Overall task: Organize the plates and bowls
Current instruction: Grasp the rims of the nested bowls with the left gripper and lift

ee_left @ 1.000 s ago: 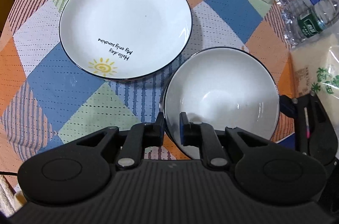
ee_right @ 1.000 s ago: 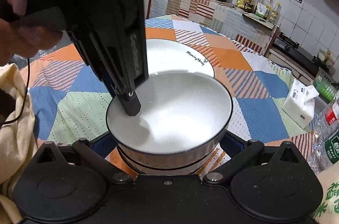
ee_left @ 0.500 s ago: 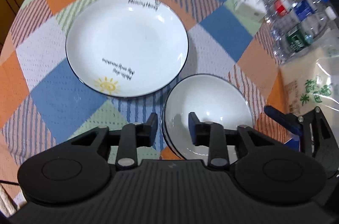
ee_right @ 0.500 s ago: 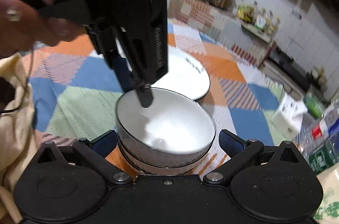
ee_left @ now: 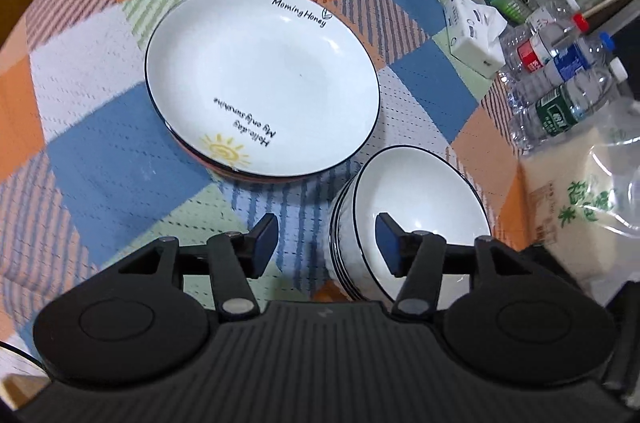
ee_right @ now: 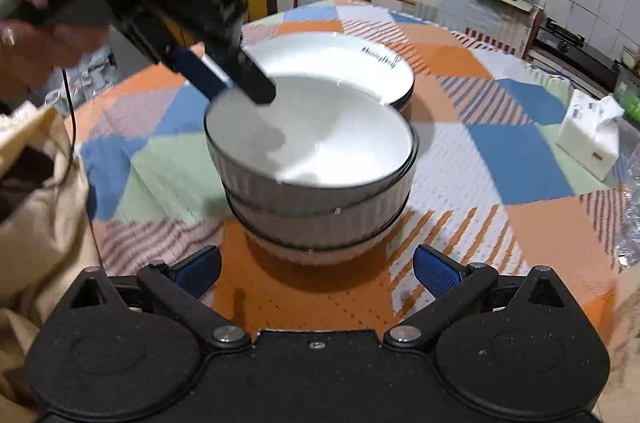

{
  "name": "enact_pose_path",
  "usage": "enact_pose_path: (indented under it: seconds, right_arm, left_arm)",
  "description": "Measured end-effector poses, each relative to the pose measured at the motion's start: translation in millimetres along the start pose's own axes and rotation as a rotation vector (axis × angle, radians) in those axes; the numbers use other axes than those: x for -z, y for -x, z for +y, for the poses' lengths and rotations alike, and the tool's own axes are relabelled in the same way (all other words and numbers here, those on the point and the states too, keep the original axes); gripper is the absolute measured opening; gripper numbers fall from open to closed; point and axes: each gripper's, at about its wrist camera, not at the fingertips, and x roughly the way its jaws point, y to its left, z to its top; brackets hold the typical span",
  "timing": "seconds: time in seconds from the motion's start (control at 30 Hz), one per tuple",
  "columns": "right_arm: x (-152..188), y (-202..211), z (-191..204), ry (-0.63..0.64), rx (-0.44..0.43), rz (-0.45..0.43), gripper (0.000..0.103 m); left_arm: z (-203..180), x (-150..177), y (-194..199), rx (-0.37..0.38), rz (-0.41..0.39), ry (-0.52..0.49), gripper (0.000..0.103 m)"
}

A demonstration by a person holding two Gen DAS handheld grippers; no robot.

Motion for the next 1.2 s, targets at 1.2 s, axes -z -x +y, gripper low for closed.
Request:
enact_pose_path:
  seconds: [1.2]
  right_arm:
    - [16.8,-48.7,8.5,-0.011,-0.028,-0.131,0.099]
  left_arm:
    - [-2.8,20.9,-41.6,0.132,0.069,-0.057,0.037]
